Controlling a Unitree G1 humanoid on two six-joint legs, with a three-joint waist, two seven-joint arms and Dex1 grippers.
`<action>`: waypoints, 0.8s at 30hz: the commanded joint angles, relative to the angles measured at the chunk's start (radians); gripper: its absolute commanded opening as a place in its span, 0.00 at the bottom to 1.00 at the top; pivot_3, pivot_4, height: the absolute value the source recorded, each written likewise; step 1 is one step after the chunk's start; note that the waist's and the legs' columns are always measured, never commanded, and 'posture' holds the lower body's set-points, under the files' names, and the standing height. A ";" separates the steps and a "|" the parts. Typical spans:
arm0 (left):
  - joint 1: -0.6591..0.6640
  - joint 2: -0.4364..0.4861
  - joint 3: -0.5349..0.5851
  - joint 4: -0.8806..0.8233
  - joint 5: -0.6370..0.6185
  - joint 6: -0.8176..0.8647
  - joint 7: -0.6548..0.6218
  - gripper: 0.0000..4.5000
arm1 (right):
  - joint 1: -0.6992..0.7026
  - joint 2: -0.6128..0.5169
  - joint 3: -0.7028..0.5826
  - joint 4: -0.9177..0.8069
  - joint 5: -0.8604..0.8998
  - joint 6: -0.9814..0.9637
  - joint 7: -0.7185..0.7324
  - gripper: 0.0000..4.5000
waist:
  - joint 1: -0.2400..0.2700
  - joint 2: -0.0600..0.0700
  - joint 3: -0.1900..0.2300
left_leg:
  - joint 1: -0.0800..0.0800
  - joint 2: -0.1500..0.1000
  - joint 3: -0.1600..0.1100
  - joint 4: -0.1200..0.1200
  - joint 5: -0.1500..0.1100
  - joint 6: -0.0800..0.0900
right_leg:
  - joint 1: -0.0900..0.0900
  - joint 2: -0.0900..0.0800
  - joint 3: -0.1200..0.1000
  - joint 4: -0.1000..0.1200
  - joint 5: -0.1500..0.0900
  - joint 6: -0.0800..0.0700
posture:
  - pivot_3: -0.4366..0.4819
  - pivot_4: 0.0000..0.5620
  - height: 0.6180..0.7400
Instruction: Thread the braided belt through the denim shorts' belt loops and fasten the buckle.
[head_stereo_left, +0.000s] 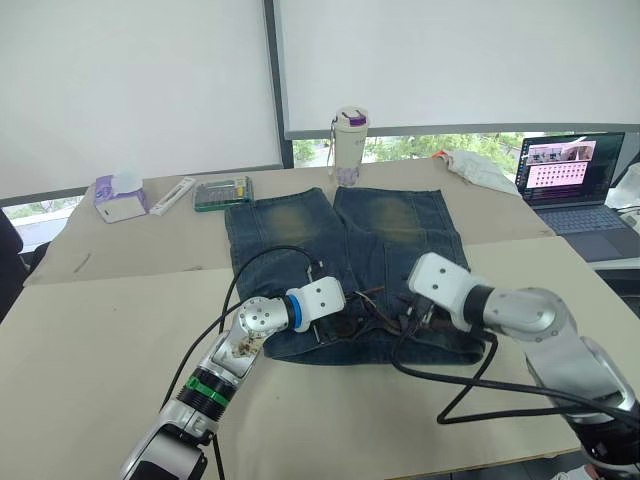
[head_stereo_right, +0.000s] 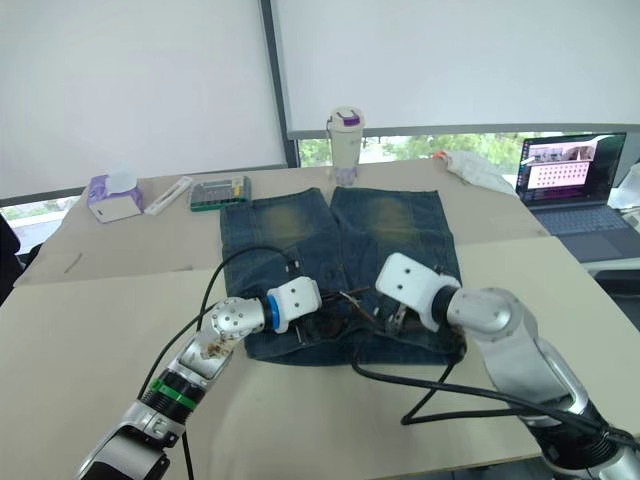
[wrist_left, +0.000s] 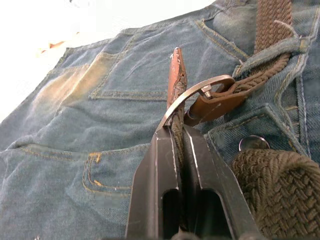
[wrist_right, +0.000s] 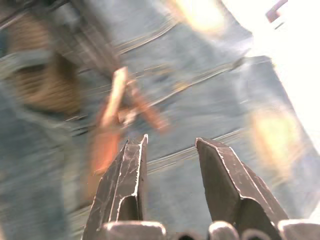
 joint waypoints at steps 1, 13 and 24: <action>-0.011 -0.002 0.011 -0.012 -0.020 -0.052 -0.010 0.00 | -0.038 -0.004 0.042 0.045 -0.052 -0.076 -0.001 0.39 | 0.000 0.000 0.000 | 0.000 0.000 0.000 0.000 0.000 0.000 | 0.000 0.000 0.000 0.000 0.000 0.000 | 0.48 0.27 1.00; 0.002 -0.011 0.016 -0.038 -0.034 -0.071 -0.025 0.00 | -0.124 0.032 0.183 0.201 -0.168 -0.215 0.068 0.34 | 0.000 0.000 0.000 | 0.000 0.000 0.000 0.000 0.000 0.000 | 0.000 -0.001 0.000 0.000 0.000 0.000 | 0.48 0.27 1.00; -0.006 0.020 0.267 -0.181 -0.444 0.513 -0.080 0.45 | -0.036 -0.002 0.064 0.105 -0.167 -0.175 0.073 0.00 | -0.001 0.000 0.000 | -0.001 0.000 -0.001 0.001 0.000 0.000 | -0.001 -0.001 0.000 0.001 0.000 0.000 | 0.48 0.27 1.00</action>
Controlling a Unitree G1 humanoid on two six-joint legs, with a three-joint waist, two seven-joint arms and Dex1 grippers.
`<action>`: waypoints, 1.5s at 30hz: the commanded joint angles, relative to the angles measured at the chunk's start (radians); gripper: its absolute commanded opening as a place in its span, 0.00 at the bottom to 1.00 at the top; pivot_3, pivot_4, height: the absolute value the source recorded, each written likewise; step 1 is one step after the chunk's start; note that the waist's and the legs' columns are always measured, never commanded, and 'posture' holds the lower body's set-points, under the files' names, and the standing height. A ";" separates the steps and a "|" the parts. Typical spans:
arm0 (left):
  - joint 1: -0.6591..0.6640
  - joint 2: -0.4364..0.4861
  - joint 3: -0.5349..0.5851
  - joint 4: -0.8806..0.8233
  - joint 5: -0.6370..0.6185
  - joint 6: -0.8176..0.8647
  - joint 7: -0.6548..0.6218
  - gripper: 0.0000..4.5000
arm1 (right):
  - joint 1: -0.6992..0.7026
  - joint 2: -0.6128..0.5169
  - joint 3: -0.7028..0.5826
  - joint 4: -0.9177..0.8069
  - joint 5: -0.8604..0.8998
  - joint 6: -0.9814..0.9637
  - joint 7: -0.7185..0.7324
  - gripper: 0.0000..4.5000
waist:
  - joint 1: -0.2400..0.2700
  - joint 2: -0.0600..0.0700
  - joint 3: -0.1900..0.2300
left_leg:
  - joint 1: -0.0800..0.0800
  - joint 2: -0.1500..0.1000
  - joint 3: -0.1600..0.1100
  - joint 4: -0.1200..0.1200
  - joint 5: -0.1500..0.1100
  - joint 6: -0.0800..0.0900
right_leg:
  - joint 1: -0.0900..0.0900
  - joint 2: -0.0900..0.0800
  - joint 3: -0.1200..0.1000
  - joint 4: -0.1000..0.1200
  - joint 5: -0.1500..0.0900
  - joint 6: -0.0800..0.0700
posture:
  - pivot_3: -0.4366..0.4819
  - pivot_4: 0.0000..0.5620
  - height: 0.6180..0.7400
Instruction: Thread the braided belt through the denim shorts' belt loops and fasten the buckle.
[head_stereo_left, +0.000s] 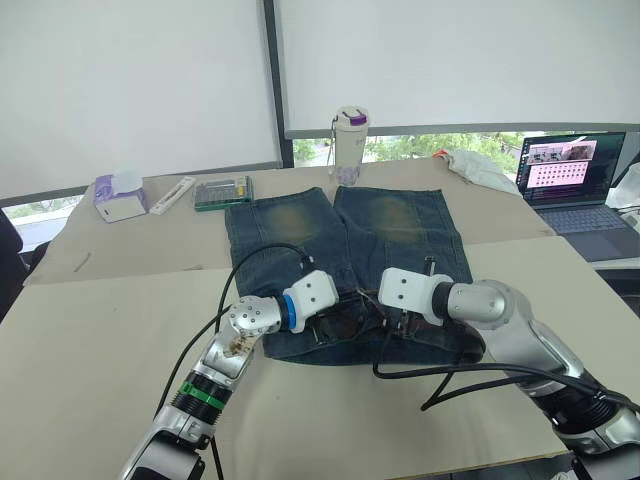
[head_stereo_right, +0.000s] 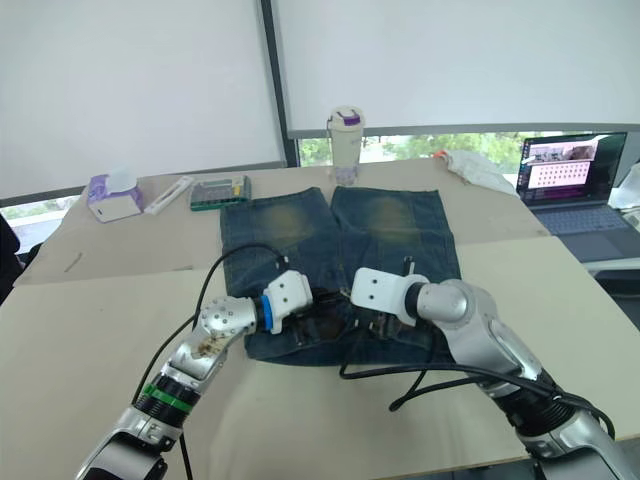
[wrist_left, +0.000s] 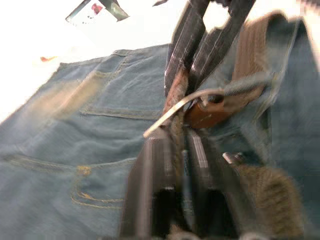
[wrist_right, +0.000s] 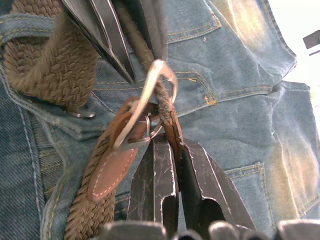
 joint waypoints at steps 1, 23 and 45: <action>-0.038 0.051 0.119 -0.031 -0.123 0.214 0.012 0.51 | 0.039 -0.040 -0.109 -0.090 0.003 0.035 -0.009 0.00 | -0.003 0.000 0.000 | 0.001 0.000 0.000 0.000 0.000 0.000 | 0.000 0.000 0.000 0.000 0.000 0.000 | 0.48 0.27 1.00; 0.014 0.209 0.037 0.525 0.177 -0.145 0.055 0.01 | 0.432 -0.153 -0.614 -0.282 -0.075 0.188 -0.143 0.00 | 0.005 0.004 -0.003 | 0.003 -0.002 0.002 -0.001 0.000 0.000 | 0.003 -0.003 0.001 -0.004 -0.001 0.001 | 0.48 0.27 1.00; 0.013 0.185 0.218 0.118 -0.219 0.283 -0.096 0.78 | 0.346 -0.047 -0.493 -0.306 0.092 0.150 -0.140 0.00 | -0.002 0.002 -0.002 | 0.002 -0.001 0.000 0.000 -0.001 0.002 | 0.002 -0.002 0.001 0.000 -0.001 0.002 | 0.48 0.27 1.00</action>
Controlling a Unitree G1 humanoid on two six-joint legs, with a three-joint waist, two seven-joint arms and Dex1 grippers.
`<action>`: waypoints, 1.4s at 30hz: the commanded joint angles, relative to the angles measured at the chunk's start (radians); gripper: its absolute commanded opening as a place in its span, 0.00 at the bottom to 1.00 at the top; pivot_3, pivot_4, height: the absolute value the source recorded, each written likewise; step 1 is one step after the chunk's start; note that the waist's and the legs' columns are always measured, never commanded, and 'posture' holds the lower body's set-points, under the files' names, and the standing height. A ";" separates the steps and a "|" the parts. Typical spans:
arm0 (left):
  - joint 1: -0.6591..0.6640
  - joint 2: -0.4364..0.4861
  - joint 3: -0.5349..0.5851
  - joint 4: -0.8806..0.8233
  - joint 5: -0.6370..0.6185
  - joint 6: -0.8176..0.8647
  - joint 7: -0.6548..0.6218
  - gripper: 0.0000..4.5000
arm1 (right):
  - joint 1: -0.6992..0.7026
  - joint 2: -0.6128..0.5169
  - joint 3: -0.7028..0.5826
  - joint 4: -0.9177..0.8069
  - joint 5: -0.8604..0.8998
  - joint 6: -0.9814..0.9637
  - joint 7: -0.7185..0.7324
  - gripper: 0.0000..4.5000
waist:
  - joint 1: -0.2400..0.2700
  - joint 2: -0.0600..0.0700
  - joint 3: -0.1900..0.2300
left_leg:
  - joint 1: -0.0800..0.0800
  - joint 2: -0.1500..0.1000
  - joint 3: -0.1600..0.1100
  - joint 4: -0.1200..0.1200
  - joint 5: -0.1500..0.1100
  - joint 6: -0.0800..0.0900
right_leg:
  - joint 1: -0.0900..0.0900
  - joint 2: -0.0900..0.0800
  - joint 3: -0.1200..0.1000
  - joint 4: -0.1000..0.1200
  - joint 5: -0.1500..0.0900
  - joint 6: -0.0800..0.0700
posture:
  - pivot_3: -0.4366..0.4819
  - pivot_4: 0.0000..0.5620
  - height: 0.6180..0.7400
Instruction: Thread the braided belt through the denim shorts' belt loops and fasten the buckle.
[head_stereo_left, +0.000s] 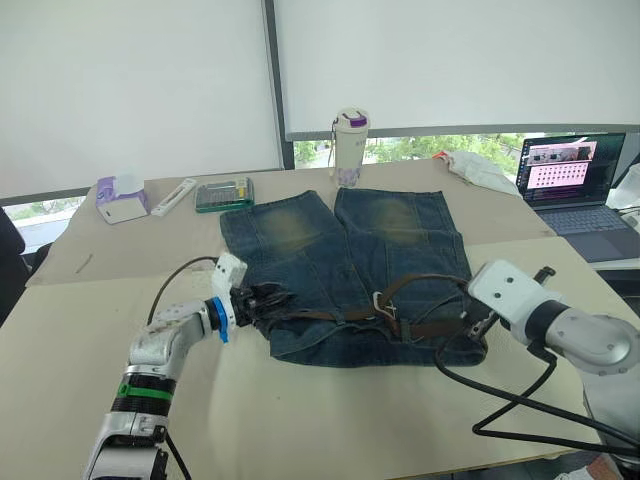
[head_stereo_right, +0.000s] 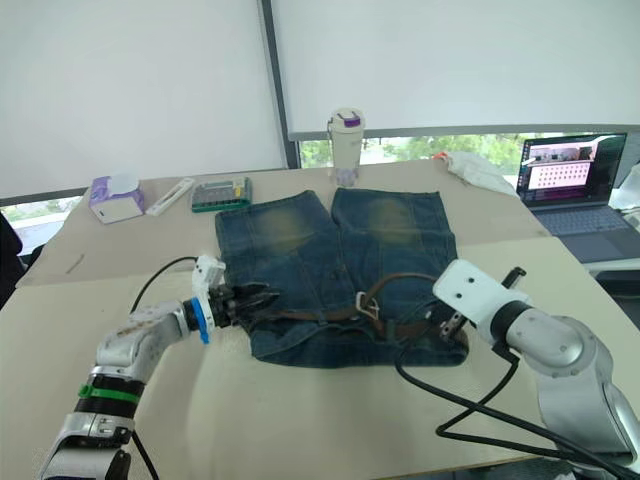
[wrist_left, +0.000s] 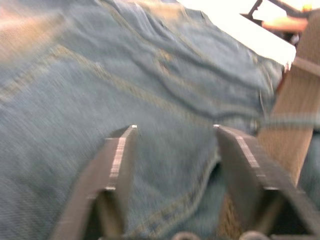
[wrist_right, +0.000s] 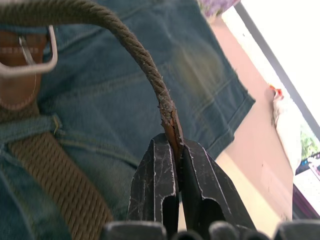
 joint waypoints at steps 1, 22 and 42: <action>-0.011 0.032 -0.042 -0.013 0.070 -0.063 -0.004 0.78 | -0.010 -0.006 -0.036 0.022 0.004 -0.069 -0.020 0.00 | 0.000 0.000 0.000 | 0.000 0.000 0.000 0.000 0.001 -0.001 | 0.000 0.000 0.000 0.000 0.000 0.000 | 0.48 0.27 1.00; 0.001 0.092 -0.138 0.310 0.337 -0.553 0.028 0.78 | 0.053 -0.028 -0.203 0.022 0.077 -0.159 0.001 0.00 | 0.000 0.006 -0.005 | 0.003 0.000 0.001 -0.001 -0.004 0.007 | 0.002 0.000 0.002 -0.003 0.000 0.000 | 0.48 0.27 1.00; -0.229 -0.037 -0.330 -0.326 0.279 -0.226 -0.022 1.00 | -0.420 -0.049 0.379 0.133 -0.011 -0.097 0.173 0.00 | -0.010 0.000 -0.001 | -0.001 0.000 0.002 -0.001 -0.001 0.001 | 0.000 0.003 0.001 -0.006 0.000 0.000 | 0.48 0.27 1.00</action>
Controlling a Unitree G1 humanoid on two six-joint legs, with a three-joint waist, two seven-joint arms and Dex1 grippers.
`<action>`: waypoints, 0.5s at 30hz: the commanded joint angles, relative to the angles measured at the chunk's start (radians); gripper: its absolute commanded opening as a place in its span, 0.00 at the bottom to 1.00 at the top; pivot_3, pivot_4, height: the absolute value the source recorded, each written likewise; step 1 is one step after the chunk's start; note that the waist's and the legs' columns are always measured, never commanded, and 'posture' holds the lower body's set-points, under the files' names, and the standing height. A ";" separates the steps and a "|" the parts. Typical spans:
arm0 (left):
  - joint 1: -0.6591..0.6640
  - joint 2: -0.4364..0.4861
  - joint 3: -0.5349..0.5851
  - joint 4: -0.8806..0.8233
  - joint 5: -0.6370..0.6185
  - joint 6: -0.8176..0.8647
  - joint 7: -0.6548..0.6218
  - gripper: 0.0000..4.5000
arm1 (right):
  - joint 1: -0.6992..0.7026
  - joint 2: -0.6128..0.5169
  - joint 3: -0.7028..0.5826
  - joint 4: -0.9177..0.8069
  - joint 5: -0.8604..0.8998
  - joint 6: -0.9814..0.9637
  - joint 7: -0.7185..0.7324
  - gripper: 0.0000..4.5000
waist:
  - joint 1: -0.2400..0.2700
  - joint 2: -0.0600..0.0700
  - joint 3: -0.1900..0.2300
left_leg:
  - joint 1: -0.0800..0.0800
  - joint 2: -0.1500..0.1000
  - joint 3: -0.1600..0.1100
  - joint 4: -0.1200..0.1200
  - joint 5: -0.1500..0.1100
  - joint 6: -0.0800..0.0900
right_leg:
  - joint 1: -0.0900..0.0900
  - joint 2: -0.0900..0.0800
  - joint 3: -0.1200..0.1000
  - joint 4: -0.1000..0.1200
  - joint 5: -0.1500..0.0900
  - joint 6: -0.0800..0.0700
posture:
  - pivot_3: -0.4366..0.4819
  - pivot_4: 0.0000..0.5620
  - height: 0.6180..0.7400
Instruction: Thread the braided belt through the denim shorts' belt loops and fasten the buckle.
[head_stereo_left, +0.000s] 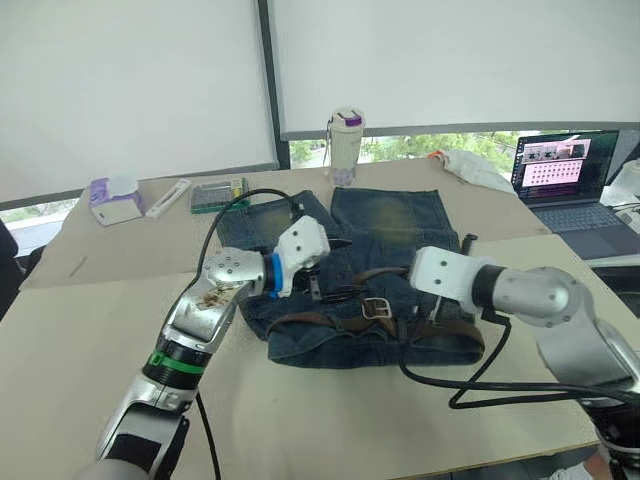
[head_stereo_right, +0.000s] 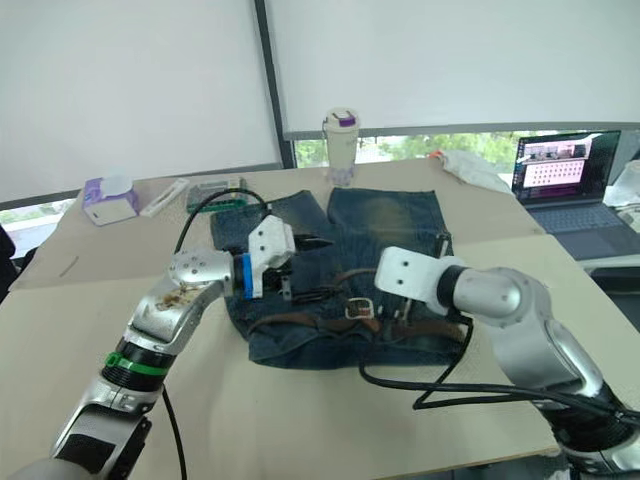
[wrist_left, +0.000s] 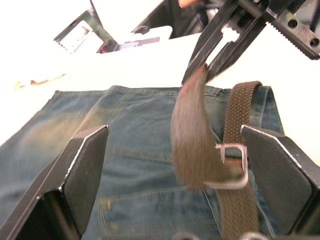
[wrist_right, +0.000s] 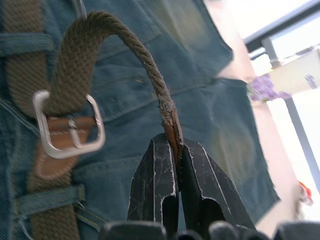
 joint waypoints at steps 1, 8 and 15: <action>-0.022 -0.009 -0.022 -0.030 0.031 -0.007 0.013 1.00 | -0.046 0.015 0.025 -0.013 -0.015 0.020 0.014 0.00 | 0.000 0.000 0.000 | 0.000 0.001 0.000 0.000 0.000 0.000 | -0.001 0.000 0.000 0.000 0.000 0.000 | 0.48 0.27 1.00; -0.014 -0.004 -0.048 -0.011 0.107 -0.011 0.051 0.74 | -0.073 0.057 0.044 -0.029 -0.017 0.060 0.014 0.00 | 0.006 0.000 0.000 | 0.000 0.000 0.000 0.000 0.000 0.000 | 0.000 -0.001 0.000 -0.001 0.000 0.000 | 0.48 0.27 1.00; 0.039 0.003 -0.027 0.049 0.164 -0.075 0.108 0.21 | -0.045 0.147 -0.028 -0.073 0.057 0.181 -0.022 0.34 | 0.007 0.000 0.000 | 0.000 0.000 -0.002 0.000 0.000 0.000 | -0.001 -0.001 0.001 0.000 0.000 0.000 | 0.48 0.27 1.00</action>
